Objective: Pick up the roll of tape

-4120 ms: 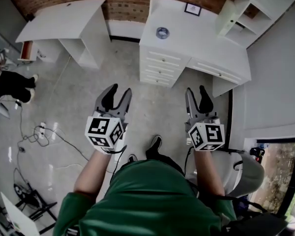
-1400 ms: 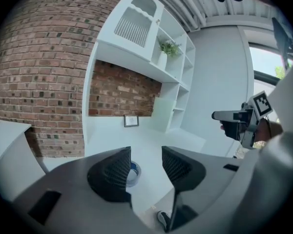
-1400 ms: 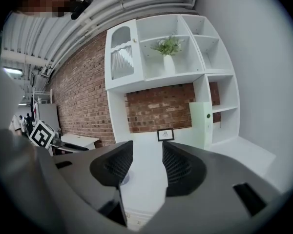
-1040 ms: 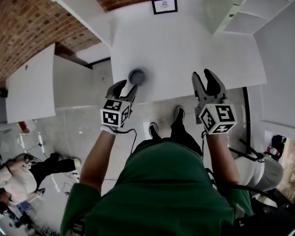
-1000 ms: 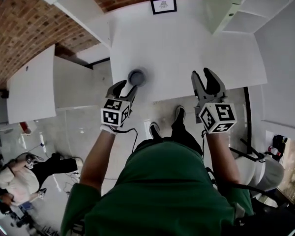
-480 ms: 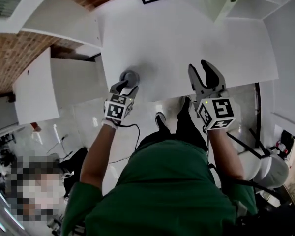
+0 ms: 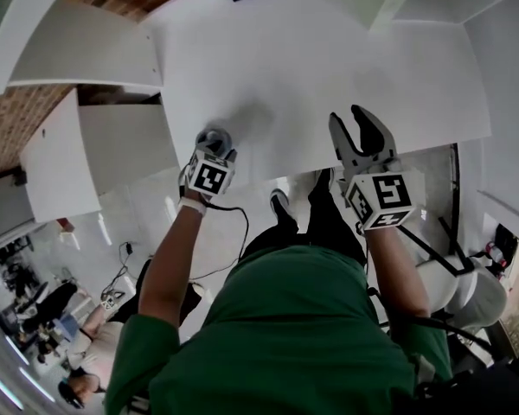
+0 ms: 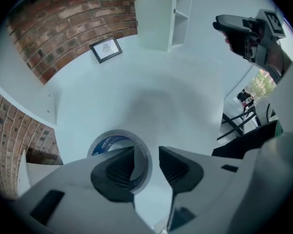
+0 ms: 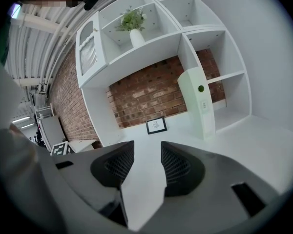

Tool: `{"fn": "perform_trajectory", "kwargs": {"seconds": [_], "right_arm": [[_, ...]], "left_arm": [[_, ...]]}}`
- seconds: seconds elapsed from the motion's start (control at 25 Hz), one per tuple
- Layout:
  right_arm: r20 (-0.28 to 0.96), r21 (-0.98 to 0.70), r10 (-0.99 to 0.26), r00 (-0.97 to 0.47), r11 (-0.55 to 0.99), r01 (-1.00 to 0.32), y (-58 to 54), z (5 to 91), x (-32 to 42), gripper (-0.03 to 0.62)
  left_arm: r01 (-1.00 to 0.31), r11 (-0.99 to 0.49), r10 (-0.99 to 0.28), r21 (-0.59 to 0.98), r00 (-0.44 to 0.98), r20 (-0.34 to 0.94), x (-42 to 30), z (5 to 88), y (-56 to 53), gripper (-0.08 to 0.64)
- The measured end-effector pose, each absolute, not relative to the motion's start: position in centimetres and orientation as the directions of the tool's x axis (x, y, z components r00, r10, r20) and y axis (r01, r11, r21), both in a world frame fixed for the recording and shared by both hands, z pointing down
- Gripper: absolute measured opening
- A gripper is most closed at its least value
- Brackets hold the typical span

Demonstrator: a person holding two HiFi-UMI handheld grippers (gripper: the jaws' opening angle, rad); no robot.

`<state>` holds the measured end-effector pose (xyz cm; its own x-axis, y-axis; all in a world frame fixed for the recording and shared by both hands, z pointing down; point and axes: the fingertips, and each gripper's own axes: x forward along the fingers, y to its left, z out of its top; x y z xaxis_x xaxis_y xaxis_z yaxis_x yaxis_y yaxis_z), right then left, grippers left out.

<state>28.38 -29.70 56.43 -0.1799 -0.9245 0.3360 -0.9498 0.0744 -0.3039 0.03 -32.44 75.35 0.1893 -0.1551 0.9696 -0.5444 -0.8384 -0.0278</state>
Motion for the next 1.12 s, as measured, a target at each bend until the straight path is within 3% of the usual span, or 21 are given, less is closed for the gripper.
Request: {"fn": "perform_trajectory", "kwargs": {"seconds": [0.24, 0.36, 0.52, 0.88, 1.12], "right_arm": [[0.326, -0.308, -0.927, -0.183, 0.079, -0.948, -29.8, 56.2, 30.3, 0.184], [0.325, -0.307, -0.927, -0.188, 0.084, -0.948, -29.9, 56.2, 31.0, 0.181], [0.317, -0.304, -0.926, -0.205, 0.106, -0.947, -30.2, 55.9, 31.1, 0.178], [0.296, -0.301, -0.917, -0.267, 0.176, -0.937, -31.6, 54.2, 27.8, 0.169], [0.289, -0.296, -0.904, -0.315, 0.229, -0.928, -31.8, 52.4, 24.6, 0.166]], "left_arm": [[-0.550, -0.834, -0.138, -0.048, 0.124, 0.983, 0.7, 76.0, -32.6, 0.169], [-0.575, -0.816, -0.141, -0.050, 0.114, 0.983, 0.8, 76.0, -32.8, 0.108], [-0.611, -0.790, -0.148, -0.039, 0.129, 0.981, 0.9, 76.0, -32.9, 0.088], [-0.752, -0.650, -0.275, 0.107, 0.365, 0.890, -0.3, 72.6, -33.5, 0.072], [-0.765, -0.625, -0.398, 0.156, 0.484, 0.779, 0.4, 65.7, -33.7, 0.072]]}}
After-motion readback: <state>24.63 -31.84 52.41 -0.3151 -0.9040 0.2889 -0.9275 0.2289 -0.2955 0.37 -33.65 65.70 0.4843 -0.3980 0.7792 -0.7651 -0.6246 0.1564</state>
